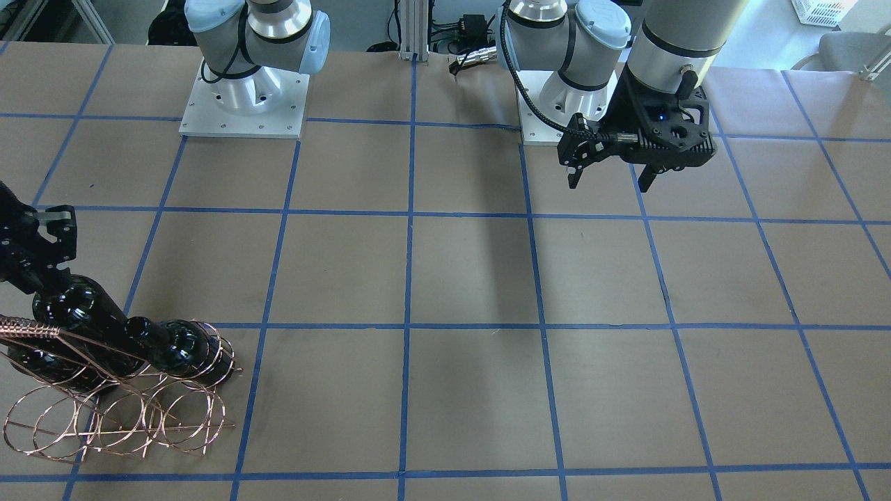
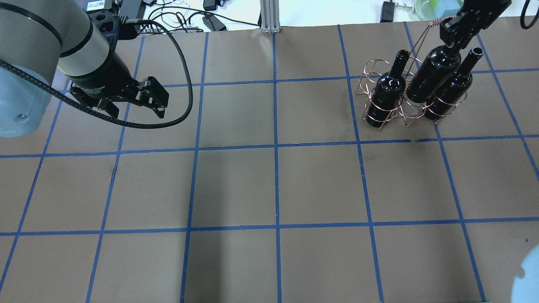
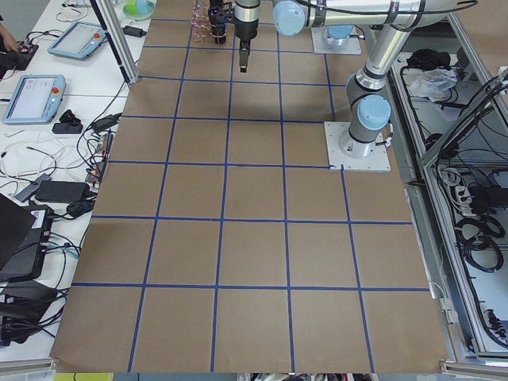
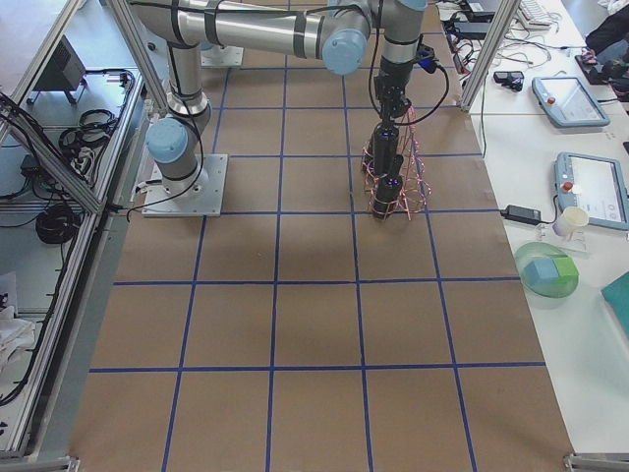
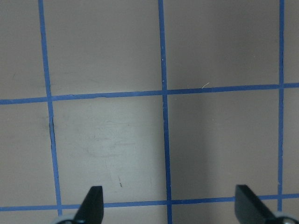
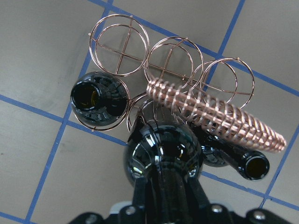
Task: Place wine into wine basket
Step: 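Lower the bottle into the empty rack slot with the right gripper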
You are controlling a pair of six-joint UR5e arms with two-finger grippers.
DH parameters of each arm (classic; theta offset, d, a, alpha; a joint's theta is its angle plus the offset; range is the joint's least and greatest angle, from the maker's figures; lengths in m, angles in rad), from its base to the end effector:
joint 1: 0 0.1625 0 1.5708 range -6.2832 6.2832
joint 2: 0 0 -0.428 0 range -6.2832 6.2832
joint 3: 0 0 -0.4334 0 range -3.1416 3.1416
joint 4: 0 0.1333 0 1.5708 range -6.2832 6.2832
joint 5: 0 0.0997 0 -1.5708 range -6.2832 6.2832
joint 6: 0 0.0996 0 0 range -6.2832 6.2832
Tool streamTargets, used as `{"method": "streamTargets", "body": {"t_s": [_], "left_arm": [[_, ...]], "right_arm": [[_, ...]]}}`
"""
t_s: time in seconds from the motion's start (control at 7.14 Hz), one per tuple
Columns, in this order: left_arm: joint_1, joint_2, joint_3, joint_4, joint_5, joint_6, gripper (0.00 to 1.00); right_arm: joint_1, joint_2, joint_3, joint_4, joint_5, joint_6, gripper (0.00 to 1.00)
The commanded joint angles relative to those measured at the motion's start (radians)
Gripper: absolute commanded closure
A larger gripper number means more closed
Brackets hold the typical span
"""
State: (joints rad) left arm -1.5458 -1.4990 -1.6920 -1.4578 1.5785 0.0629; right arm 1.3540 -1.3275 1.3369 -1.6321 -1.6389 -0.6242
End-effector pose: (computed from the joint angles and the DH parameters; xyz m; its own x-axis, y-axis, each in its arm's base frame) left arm -0.1198 -0.5111 0.4749 -0.9992 0.0373 -0.0117 0.0379 0.9973 -0.0629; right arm -0.0144 -0.6534 0.4798 -0.9155 -0.3931 0.0855 -0.3947 0.9188 -0.0024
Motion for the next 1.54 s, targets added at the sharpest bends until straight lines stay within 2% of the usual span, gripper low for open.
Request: {"method": "streamTargets", "body": {"t_s": [0.0, 1.4], "left_arm": [[0.000, 0.000, 0.000, 0.000, 0.001, 0.000, 0.00], [0.000, 0.003, 0.000, -0.001, 0.001, 0.000, 0.00]], "right_arm": [[0.002, 0.008, 0.001, 0.008, 0.001, 0.000, 1.00], [0.002, 0.068, 0.008, -0.002, -0.012, -0.055, 1.00]]}}
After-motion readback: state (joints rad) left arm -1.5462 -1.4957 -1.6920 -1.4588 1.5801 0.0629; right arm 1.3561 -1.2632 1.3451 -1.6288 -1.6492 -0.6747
